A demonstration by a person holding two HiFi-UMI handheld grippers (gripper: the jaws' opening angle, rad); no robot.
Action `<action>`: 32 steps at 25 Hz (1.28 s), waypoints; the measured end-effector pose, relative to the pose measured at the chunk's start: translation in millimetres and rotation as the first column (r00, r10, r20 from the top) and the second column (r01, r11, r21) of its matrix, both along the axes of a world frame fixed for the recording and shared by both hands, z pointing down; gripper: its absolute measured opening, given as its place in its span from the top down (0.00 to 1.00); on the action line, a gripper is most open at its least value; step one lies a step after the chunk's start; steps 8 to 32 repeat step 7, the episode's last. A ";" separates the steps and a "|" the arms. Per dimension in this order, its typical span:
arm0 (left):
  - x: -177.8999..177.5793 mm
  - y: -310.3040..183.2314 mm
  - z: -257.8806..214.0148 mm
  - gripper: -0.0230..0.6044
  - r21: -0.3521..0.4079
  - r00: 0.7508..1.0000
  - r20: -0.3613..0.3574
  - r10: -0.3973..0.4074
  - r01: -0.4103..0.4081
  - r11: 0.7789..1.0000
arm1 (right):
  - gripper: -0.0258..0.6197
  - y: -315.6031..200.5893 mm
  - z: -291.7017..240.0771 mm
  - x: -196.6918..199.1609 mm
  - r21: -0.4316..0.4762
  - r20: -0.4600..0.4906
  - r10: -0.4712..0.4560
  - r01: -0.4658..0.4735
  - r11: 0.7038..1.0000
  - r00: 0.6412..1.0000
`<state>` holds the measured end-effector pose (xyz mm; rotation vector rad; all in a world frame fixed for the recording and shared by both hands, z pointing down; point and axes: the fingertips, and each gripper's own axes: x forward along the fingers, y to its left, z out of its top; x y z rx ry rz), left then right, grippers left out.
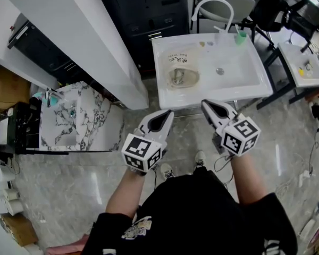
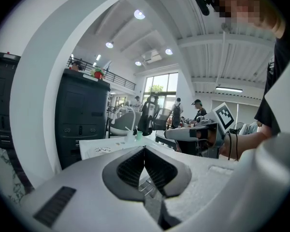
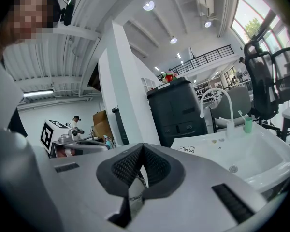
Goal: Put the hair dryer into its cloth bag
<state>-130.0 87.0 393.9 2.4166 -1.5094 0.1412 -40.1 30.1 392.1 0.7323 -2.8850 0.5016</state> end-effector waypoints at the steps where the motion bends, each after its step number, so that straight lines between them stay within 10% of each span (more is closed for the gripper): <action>1: 0.1 0.1 0.3 0.96 0.000 1.000 0.000 -0.001 0.001 1.000 | 0.97 -0.1 0.1 0.2 0.000 0.001 -0.001 0.001 1.000 1.000; 32: 1.4 -0.3 -0.4 0.96 0.006 1.000 -0.001 -0.003 0.003 1.000 | 0.96 0.0 0.9 -0.3 0.003 0.001 -0.006 0.006 1.000 1.000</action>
